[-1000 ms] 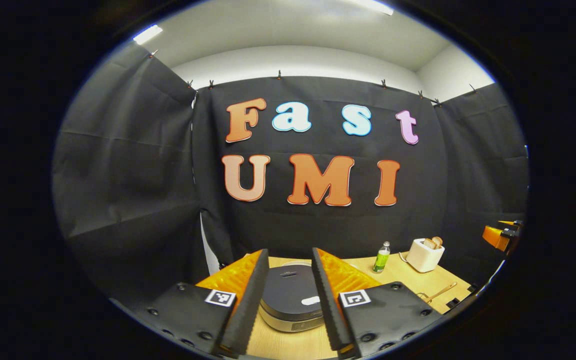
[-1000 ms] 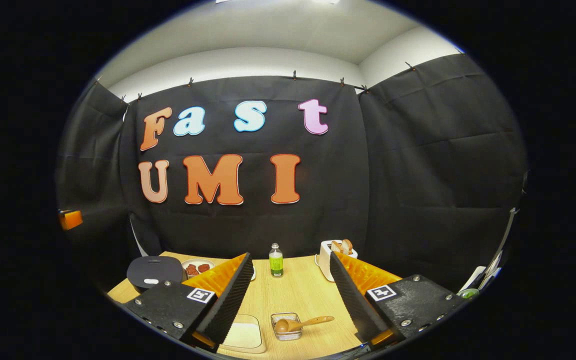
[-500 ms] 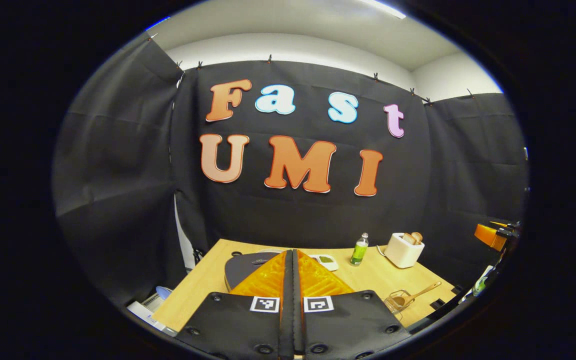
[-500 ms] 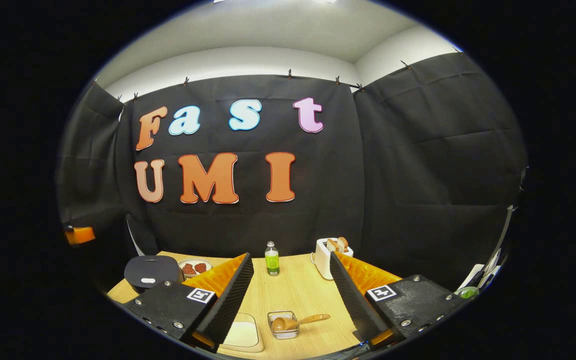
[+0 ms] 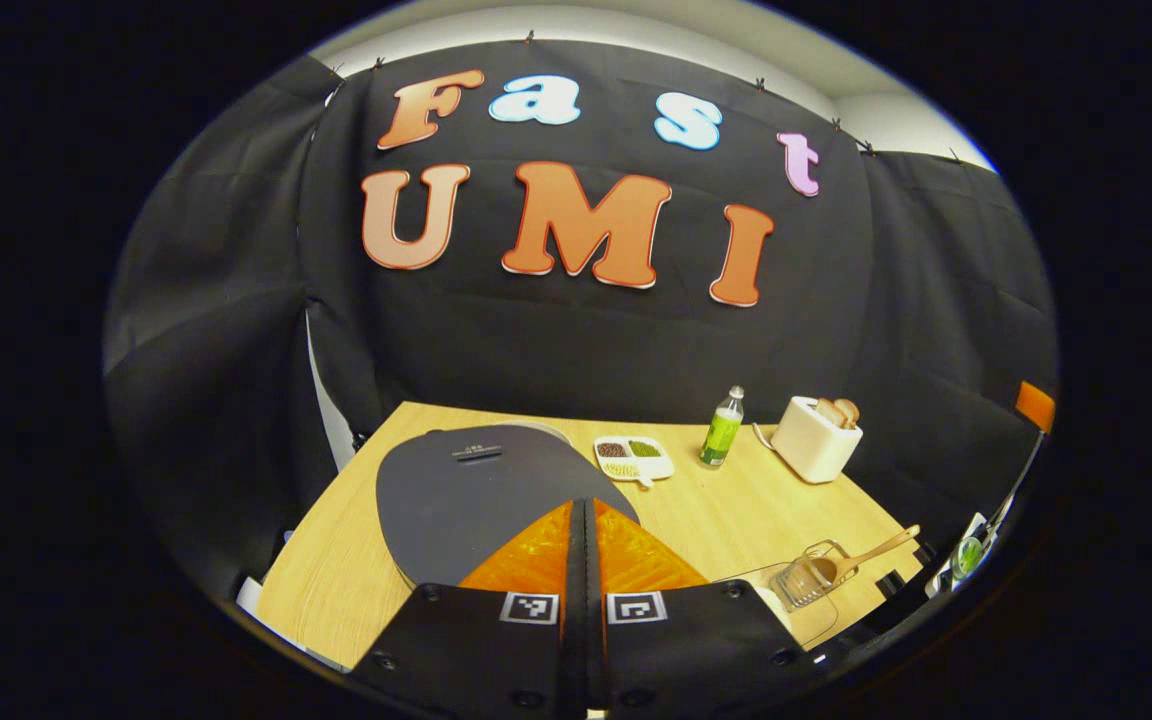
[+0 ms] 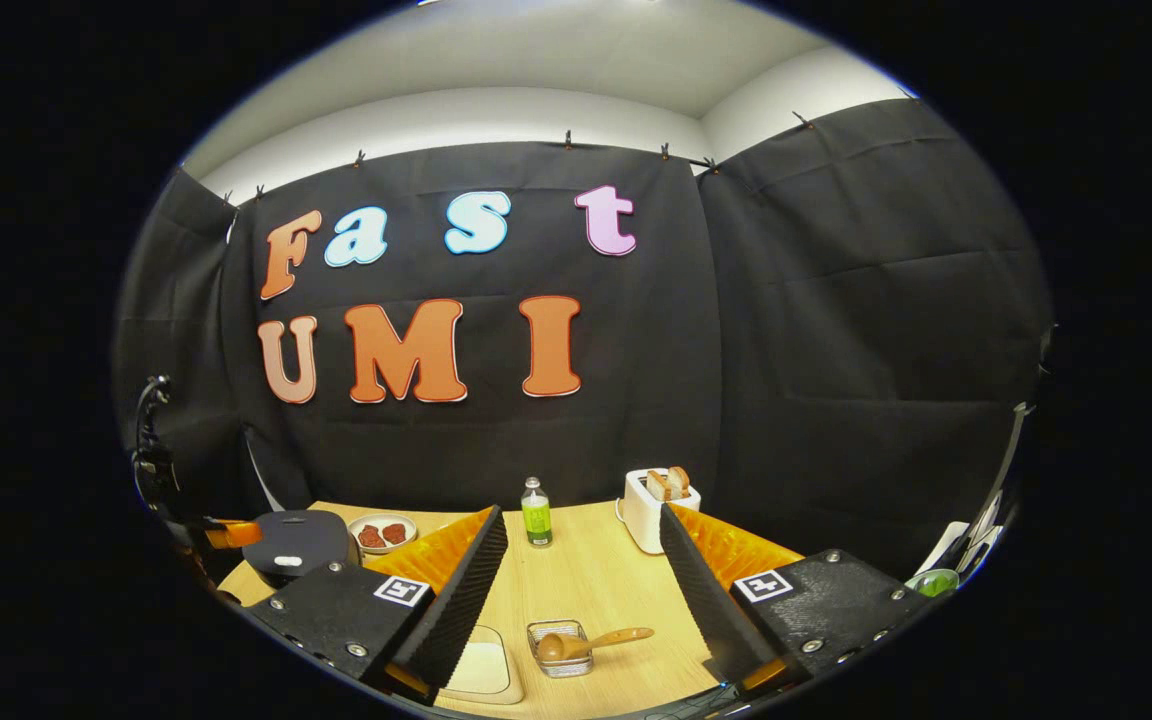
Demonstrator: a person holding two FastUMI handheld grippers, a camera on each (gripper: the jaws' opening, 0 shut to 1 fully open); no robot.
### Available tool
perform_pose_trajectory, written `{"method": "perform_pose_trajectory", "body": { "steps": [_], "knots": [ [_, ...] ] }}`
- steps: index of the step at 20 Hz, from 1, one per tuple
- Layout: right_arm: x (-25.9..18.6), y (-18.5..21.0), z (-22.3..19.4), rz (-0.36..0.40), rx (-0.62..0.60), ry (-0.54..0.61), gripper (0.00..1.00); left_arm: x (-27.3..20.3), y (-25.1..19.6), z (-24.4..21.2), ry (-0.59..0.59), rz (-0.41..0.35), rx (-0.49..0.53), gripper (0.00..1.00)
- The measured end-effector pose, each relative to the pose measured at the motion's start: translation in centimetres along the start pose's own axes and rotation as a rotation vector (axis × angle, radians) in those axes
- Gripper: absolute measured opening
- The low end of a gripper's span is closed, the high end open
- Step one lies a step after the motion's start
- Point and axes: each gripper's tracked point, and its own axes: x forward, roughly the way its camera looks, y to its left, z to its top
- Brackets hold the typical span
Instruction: Close the left gripper, press the button to open the rice cooker; take a wooden spoon from the chopstick holder with the right hand, scoop a spoonful of rice and pour it into the rice cooker, then put the wooden spoon back into the chopstick holder.
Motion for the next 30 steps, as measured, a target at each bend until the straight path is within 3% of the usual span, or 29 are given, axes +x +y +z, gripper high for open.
{"method": "perform_pose_trajectory", "body": {
  "steps": [3,9,12,13,15,17,20,21,22,27,28,30],
  "knots": [
    [0.2,-1.0,-0.2,-0.015,0.004,0.01,0.95,2.3,1.3,-3.2,0.092,0.033,-0.011,0.04],
    [1.0,-1.8,-0.6,-0.028,-0.004,0.022,0.95,3.7,1.5,-5.0,0.127,0.053,0.013,0.04],
    [1.5,-1.6,-1.7,-0.023,-0.007,0.041,0.95,3.9,1.5,-5.9,0.229,0.016,0.052,0.05],
    [1.6,-1.6,-2.2,-0.018,-0.012,0.052,0.95,3.8,1.4,-6.2,0.271,-0.006,0.032,0.0],
    [1.7,-1.7,-3.1,-0.017,-0.015,0.068,0.95,4.0,1.3,-5.9,0.269,-0.055,-0.054,0.05],
    [1.7,-1.7,-3.6,-0.006,-0.01,0.082,0.95,3.7,1.5,-5.3,0.217,-0.068,-0.15,0.05],
    [1.6,-2.0,-3.1,-0.001,-0.033,0.071,0.95,3.4,2.0,-4.9,0.172,-0.012,-0.131,0.04],
    [1.5,-2.1,-2.8,-0.001,-0.034,0.061,0.95,2.7,1.7,-4.4,0.179,0.003,-0.109,0.0],
    [1.3,-2.2,-2.6,0.0,-0.029,0.055,0.95,1.5,1.7,-3.2,0.158,0.015,-0.083,0.04],
    [0.7,-2.2,-2.1,0.022,-0.049,0.008,0.95,-4.8,3.2,8.8,-0.127,0.097,-0.024,0.04],
    [0.7,-2.4,-1.8,0.022,-0.066,-0.01,0.91,-6.2,3.7,10.0,-0.173,0.12,-0.028,0.04],
    [0.8,-2.4,-1.3,0.029,-0.079,-0.038,0.95,-8.9,4.1,12.2,-0.252,0.141,-0.027,0.04]
  ]
}}
